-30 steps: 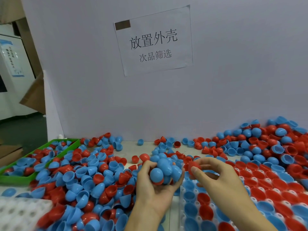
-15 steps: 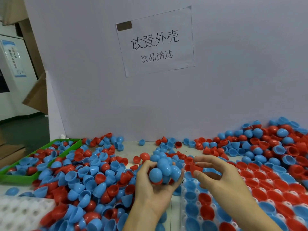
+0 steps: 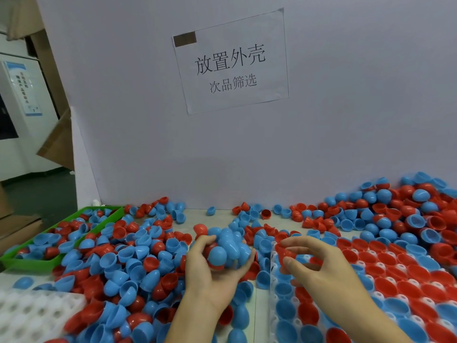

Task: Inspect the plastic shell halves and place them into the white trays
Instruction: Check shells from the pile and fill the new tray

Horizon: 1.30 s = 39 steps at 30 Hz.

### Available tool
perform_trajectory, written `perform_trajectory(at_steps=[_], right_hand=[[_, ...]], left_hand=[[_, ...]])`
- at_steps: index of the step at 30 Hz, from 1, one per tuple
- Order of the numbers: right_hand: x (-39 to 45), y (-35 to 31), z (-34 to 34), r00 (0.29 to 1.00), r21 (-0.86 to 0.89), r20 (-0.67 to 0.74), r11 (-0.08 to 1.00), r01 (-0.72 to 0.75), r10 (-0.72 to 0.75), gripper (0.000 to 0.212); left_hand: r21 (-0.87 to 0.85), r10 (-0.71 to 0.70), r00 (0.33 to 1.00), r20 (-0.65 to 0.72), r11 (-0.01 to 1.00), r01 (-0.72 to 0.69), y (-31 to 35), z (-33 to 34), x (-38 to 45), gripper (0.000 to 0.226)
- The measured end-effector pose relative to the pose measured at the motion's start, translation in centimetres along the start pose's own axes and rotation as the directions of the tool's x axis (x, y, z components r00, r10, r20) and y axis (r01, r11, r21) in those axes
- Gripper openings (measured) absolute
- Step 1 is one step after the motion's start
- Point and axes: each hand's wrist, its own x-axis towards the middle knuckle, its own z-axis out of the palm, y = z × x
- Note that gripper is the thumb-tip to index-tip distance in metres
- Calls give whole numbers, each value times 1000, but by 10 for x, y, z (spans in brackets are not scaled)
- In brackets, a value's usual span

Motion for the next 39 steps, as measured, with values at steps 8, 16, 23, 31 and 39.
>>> perform_trajectory(at_steps=[8,16,23,31,39], right_hand=[[1,0,1,999,-28,31,1000,-9,10,22],[0,-2,4,1000,12,30,1000,-1,0,19],[-7,-10,14,995,74,8,992,99,-100,15],[-17,-17,25,981,-11,41,982,189,-188,22],[-19,-10,50,988,-120,28,981,153,-151,30]], left_hand=[[-255,6,997,81,967,15,9,-9,0,41],[-244,-23,963,270,966,91,8,-12,-3,57],[-141,-66,908,414,981,135,2,-8,-7,58],[-33,30,961,273,999,-22,-10,-2,-4,50],[-149,77,989,129,987,-58,-15,3,-4,40]])
